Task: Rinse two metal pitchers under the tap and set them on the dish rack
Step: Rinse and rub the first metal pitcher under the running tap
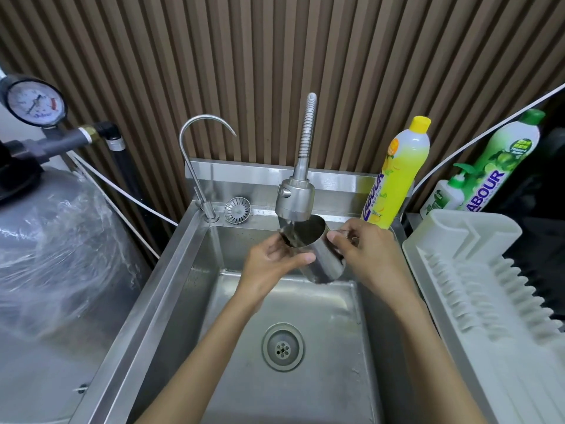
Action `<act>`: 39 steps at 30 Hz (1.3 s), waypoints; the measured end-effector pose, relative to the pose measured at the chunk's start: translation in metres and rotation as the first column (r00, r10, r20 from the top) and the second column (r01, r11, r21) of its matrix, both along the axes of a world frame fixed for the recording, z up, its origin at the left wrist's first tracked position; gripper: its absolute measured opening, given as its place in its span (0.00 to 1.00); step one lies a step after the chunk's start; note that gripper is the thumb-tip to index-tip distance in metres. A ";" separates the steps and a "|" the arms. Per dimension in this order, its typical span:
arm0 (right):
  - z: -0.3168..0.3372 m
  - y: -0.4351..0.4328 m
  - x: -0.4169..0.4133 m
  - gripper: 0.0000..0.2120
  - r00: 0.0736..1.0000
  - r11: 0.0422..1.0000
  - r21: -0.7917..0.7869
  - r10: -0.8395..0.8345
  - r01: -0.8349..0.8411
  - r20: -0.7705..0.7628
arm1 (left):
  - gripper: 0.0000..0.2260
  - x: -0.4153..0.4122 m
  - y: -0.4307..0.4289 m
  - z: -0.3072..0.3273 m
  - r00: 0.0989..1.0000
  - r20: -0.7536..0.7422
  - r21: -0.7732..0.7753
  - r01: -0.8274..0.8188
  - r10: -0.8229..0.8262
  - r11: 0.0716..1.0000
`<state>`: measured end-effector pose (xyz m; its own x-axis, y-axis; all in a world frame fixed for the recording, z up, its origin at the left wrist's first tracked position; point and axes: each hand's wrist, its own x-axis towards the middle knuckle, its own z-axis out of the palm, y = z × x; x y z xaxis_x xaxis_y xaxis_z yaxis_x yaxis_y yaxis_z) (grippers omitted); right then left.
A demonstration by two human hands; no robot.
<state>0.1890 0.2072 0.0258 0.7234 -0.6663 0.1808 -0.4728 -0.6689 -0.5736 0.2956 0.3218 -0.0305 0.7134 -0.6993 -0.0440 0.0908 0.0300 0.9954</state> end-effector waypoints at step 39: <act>-0.061 -0.019 0.037 0.03 0.813 0.484 0.714 -0.008 -0.506 0.582 | 0.33 -0.007 0.003 0.010 0.722 0.581 -0.140 -0.364 0.374 0.921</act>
